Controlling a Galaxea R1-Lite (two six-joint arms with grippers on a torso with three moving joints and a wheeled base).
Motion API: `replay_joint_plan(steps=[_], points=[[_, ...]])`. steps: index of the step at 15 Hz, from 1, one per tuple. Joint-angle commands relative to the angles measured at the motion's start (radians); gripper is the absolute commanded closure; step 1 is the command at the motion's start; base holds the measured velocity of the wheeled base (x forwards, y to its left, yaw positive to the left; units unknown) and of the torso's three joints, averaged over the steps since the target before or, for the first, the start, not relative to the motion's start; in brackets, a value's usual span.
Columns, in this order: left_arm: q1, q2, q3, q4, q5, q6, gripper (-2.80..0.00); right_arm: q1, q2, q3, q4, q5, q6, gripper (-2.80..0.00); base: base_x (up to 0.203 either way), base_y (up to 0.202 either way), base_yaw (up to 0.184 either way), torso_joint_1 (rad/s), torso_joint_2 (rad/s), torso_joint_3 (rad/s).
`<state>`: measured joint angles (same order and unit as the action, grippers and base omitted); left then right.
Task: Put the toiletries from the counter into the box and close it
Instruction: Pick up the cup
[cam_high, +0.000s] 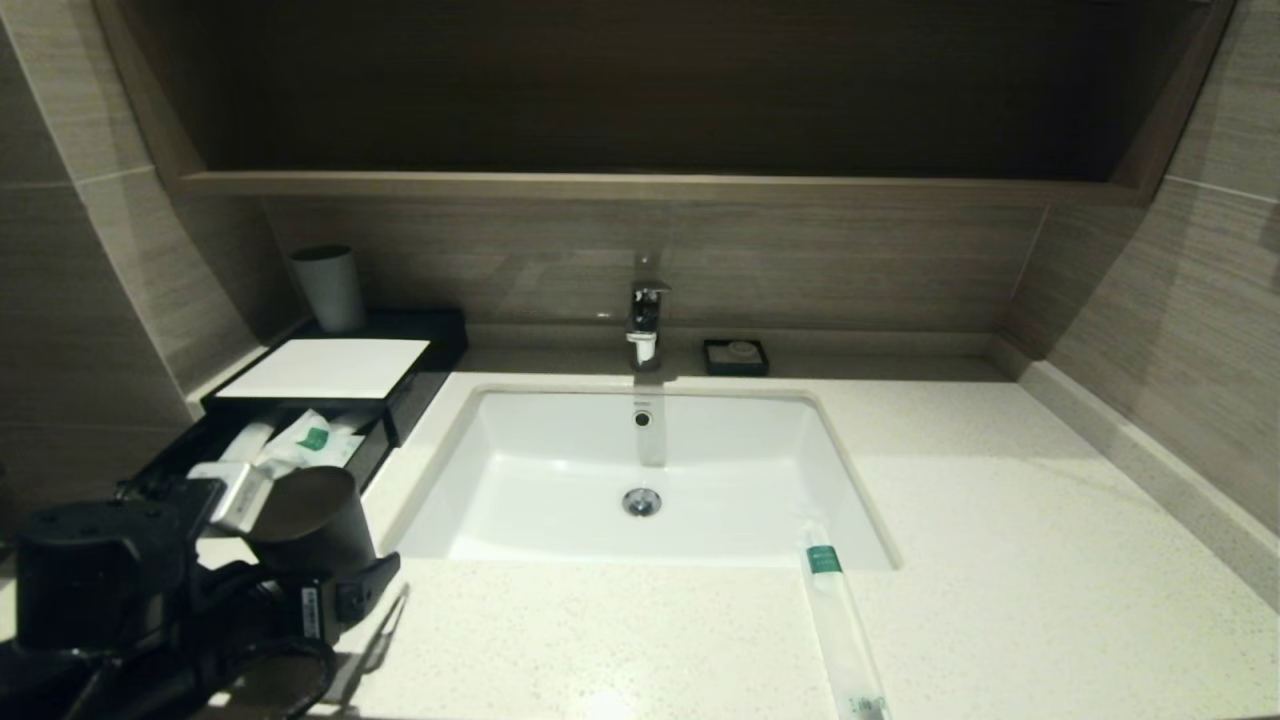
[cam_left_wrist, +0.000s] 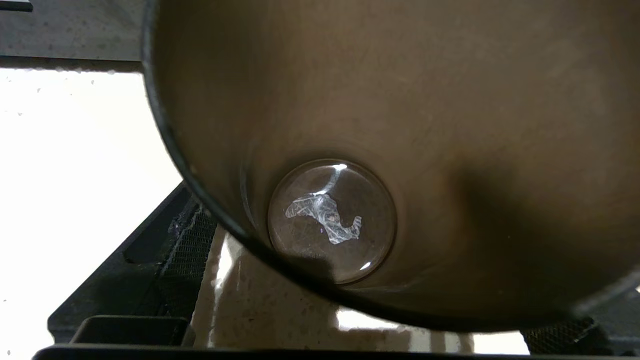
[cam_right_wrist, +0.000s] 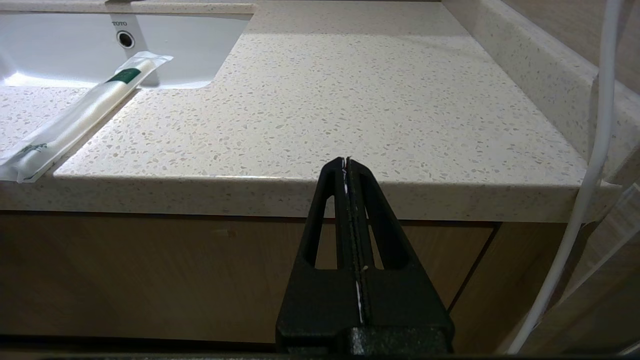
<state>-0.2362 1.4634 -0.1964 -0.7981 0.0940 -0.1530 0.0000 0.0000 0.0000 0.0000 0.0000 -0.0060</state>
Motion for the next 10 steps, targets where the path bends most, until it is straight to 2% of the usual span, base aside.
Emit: replay_joint_plan(steps=[1,8,10], points=[[0.0,0.002,0.008,-0.012,0.002,-0.006,-2.8,0.0,0.0,0.0,0.0,0.0,0.0,0.0,0.0,0.0,0.0,0.0,0.0,0.0],[-0.004,0.027,0.008,-0.036,0.003,-0.007,-2.8,0.0,-0.001,0.0,0.0,0.0,0.0,0.0,0.0,0.0,0.0,0.0,0.0,0.0],[-0.007,0.055,0.013,-0.073,0.005,-0.007,-2.8,0.001,0.0,0.0,0.0,0.0,0.0,0.0,0.0,0.0,0.0,0.0,0.0,0.0]])
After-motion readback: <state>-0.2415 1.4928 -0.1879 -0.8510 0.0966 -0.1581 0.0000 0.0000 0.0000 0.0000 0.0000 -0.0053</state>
